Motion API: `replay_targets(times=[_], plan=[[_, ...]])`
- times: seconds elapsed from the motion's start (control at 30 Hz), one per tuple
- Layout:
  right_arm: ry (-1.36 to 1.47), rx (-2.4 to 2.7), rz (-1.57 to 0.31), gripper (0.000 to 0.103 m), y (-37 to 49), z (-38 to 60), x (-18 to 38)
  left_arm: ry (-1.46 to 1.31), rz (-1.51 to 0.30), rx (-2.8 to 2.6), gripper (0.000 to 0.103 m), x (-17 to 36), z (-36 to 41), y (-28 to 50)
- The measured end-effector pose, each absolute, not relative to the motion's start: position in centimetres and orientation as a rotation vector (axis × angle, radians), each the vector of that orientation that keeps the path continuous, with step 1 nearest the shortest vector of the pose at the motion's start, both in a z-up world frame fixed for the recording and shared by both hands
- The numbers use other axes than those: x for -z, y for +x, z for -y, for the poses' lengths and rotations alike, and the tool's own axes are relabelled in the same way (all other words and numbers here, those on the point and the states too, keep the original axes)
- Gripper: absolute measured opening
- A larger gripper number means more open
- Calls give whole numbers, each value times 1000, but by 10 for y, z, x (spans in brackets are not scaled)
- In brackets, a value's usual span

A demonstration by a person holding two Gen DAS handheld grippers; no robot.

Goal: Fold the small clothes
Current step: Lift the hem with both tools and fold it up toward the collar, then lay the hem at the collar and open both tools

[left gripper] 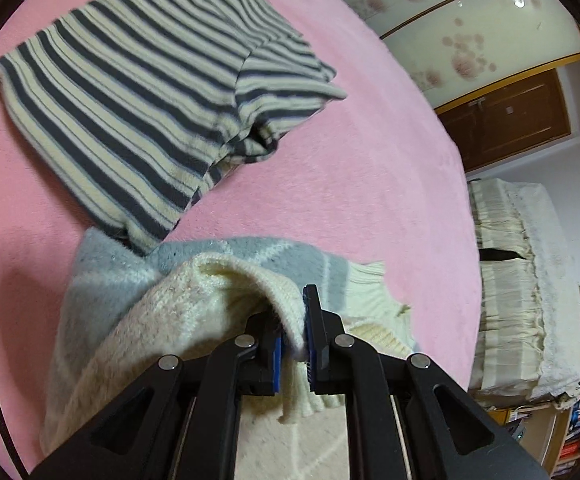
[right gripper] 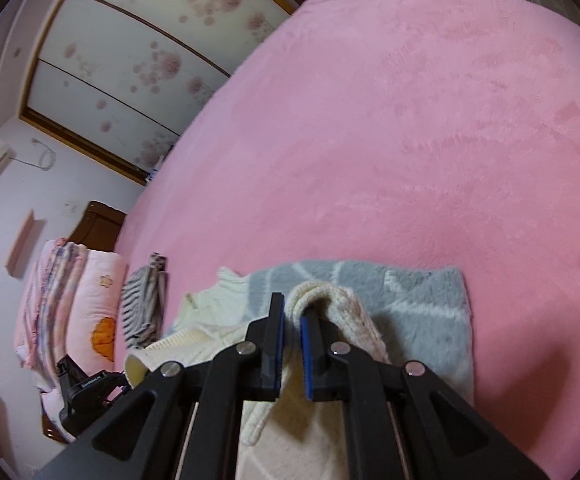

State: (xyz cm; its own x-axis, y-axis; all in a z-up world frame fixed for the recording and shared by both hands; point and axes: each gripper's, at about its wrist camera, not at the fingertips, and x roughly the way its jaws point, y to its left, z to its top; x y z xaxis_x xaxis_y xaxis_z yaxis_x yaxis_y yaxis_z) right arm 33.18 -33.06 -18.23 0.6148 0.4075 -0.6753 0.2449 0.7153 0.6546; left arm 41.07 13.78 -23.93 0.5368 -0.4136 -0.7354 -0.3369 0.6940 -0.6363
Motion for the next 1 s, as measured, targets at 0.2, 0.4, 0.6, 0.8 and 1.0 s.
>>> replay_targets(times=[0.2,0.4,0.6,0.8,1.0], plan=[[814,-91,-985,11,343,331,198,-844,-1093,109,21,249,-133,425],[812,-148,-1004,18,347,329,186,-822,-1079,134,38,237,-139,430],[862,-160,-916,52,336,342,154,-813,-1033,125,55,215,-152,417],[757,-110,-865,52,330,351,124,-669,-1037,75,55,197,-159,407],[568,-128,-922,52,339,338,124,-343,-1042,98,55,186,-138,408]])
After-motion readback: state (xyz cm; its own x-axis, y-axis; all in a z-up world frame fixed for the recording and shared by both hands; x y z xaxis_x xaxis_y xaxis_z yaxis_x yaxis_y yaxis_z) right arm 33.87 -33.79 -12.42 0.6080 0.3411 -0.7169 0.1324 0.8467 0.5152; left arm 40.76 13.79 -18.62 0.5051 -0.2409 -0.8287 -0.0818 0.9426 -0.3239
